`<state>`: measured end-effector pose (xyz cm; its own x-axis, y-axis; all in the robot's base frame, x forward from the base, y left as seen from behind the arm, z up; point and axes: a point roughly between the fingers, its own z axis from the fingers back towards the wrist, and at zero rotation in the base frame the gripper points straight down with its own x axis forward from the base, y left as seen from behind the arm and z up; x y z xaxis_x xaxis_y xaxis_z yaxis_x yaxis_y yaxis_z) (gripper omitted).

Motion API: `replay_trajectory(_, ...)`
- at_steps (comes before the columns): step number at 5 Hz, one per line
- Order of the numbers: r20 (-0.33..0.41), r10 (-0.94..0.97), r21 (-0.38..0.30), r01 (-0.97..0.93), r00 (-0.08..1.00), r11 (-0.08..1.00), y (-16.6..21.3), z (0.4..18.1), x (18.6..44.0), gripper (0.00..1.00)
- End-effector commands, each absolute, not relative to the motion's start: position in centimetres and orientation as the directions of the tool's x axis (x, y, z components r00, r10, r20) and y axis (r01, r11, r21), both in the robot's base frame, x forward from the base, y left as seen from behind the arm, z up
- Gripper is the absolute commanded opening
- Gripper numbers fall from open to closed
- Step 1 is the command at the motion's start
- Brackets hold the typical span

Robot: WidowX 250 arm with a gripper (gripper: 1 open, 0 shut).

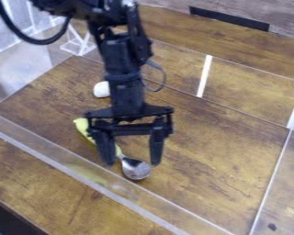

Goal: Move the green spoon to the right side of the table

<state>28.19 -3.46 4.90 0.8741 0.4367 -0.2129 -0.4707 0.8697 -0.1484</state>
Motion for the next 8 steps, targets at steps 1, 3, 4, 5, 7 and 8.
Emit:
replay_trajectory(1, -0.141, 0.551, -0.189, -0.568, 0.823, 0.801, -2.5, 6.0, 28.7, 1.0)
replay_trajectory(3, -0.138, 0.668, -0.188, -0.682, 0.731, 0.707, -1.3, 4.5, 29.5, 1.0)
replay_trajectory(4, -0.137, 0.699, -0.185, -0.711, 0.702, 0.678, -0.8, 4.1, 30.0, 1.0)
replay_trajectory(5, -0.138, 0.724, -0.186, -0.736, 0.675, 0.651, -0.4, 4.3, 30.5, 1.0)
replay_trajectory(7, -0.133, 0.768, -0.181, -0.777, 0.627, 0.603, 0.5, 4.5, 31.6, 1.0)
replay_trajectory(8, -0.135, 0.789, -0.177, -0.798, 0.599, 0.576, 0.8, 4.3, 32.0, 1.0)
